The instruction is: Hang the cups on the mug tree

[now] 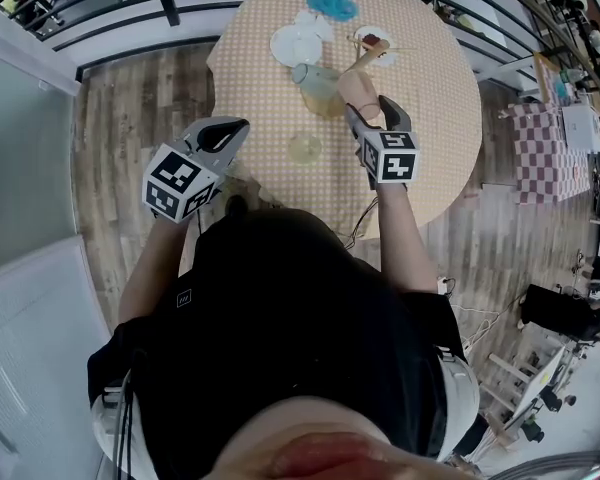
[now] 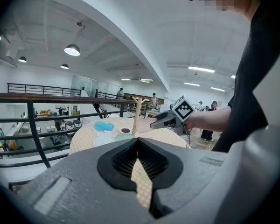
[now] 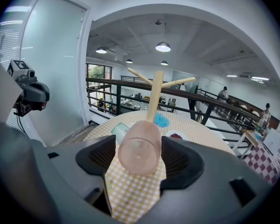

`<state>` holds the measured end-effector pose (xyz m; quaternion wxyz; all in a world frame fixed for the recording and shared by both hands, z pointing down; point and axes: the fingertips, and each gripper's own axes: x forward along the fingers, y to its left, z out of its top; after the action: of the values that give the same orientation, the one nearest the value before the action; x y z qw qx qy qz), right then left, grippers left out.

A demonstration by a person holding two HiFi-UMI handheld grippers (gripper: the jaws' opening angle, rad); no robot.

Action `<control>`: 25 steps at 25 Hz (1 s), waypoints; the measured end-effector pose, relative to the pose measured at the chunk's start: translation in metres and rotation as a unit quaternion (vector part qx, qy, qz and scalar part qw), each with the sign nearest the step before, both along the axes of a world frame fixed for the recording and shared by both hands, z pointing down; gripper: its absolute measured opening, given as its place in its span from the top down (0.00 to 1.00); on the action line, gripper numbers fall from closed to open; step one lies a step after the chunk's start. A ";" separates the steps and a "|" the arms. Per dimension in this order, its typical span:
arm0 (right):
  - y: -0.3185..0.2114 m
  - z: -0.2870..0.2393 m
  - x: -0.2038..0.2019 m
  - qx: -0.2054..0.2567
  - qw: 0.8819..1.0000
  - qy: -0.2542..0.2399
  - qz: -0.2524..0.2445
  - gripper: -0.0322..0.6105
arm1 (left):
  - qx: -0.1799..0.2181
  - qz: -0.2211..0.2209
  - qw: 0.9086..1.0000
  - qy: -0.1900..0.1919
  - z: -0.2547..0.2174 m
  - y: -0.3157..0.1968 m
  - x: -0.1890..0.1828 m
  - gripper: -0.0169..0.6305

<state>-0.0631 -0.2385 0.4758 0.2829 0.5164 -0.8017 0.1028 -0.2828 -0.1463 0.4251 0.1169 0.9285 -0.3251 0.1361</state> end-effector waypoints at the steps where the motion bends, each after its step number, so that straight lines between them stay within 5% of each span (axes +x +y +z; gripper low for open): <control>1: -0.001 -0.001 0.001 0.001 1.000 -0.001 0.001 0.47 | 0.000 0.001 1.000 0.000 0.000 -0.001 0.001 0.96; 12: 0.020 -0.041 -0.003 0.042 0.999 -0.010 0.018 0.47 | 0.010 0.036 0.999 0.012 -0.007 0.009 0.003 0.96; 17: 0.041 -0.077 -0.015 0.083 0.996 -0.018 0.010 0.47 | 0.023 0.053 0.997 0.046 -0.022 0.019 0.005 0.97; 25: 0.092 -0.130 -0.016 0.178 0.983 -0.032 -0.037 0.47 | 0.070 0.019 0.996 0.054 -0.056 0.034 0.025 0.97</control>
<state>-0.0787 -0.1464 0.3458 0.1645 0.5247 -0.8345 -0.0353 -0.2580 -0.1119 0.3691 0.0663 0.9463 -0.3095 0.0652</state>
